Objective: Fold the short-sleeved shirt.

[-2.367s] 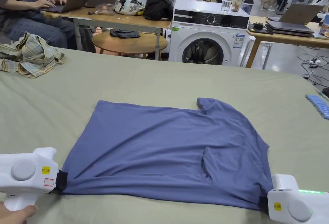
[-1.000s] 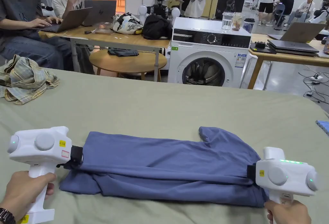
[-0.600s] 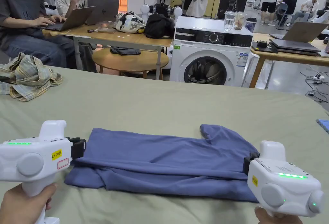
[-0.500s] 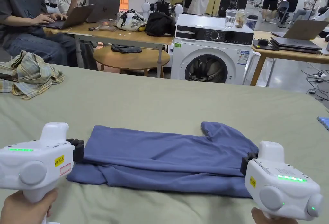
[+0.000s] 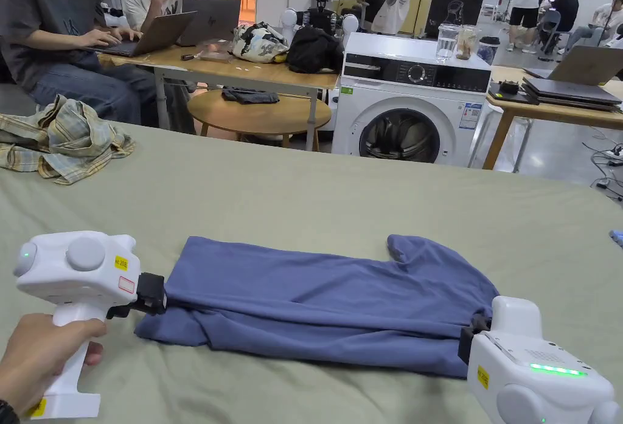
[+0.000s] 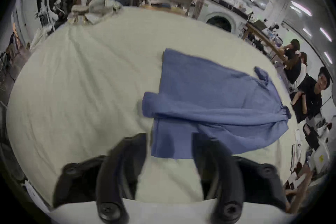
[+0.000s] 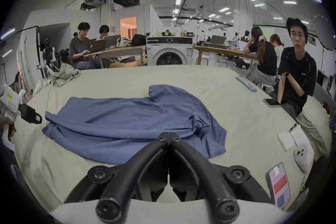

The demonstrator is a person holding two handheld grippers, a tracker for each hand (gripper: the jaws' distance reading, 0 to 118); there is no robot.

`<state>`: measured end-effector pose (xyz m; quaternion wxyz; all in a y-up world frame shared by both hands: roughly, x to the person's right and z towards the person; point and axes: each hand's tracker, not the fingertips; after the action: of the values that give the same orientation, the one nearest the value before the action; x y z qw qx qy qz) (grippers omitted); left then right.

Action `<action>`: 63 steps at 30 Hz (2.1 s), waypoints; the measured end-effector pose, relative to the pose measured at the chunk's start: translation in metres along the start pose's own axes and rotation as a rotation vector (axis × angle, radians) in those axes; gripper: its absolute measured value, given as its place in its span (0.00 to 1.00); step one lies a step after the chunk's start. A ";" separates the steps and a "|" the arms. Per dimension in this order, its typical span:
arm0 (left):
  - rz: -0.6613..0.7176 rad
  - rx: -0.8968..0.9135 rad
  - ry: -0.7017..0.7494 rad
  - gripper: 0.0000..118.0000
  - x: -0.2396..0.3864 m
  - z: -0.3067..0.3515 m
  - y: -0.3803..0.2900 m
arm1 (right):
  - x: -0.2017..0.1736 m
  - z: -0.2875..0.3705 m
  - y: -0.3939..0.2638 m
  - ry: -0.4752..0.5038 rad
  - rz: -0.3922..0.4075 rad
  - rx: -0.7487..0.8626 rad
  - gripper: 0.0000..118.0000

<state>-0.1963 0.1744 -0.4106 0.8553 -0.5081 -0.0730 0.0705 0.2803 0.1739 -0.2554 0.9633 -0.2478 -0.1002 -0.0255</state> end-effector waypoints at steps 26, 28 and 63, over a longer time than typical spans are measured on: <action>-0.101 0.040 0.061 0.00 0.003 0.005 -0.026 | 0.090 -0.119 0.011 -0.029 0.030 -0.431 0.51; -0.102 0.042 0.061 0.00 0.005 0.004 -0.029 | 0.093 -0.135 -0.002 -0.041 0.030 -0.526 0.46; -0.054 0.073 0.004 0.00 -0.051 0.048 -0.158 | 0.063 0.032 -0.091 -0.043 0.113 -0.475 0.00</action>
<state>-0.2482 0.1310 -0.2519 0.8749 -0.4746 -0.0827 0.0490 0.3271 0.1098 -0.1716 0.8755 -0.4730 -0.0979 0.0112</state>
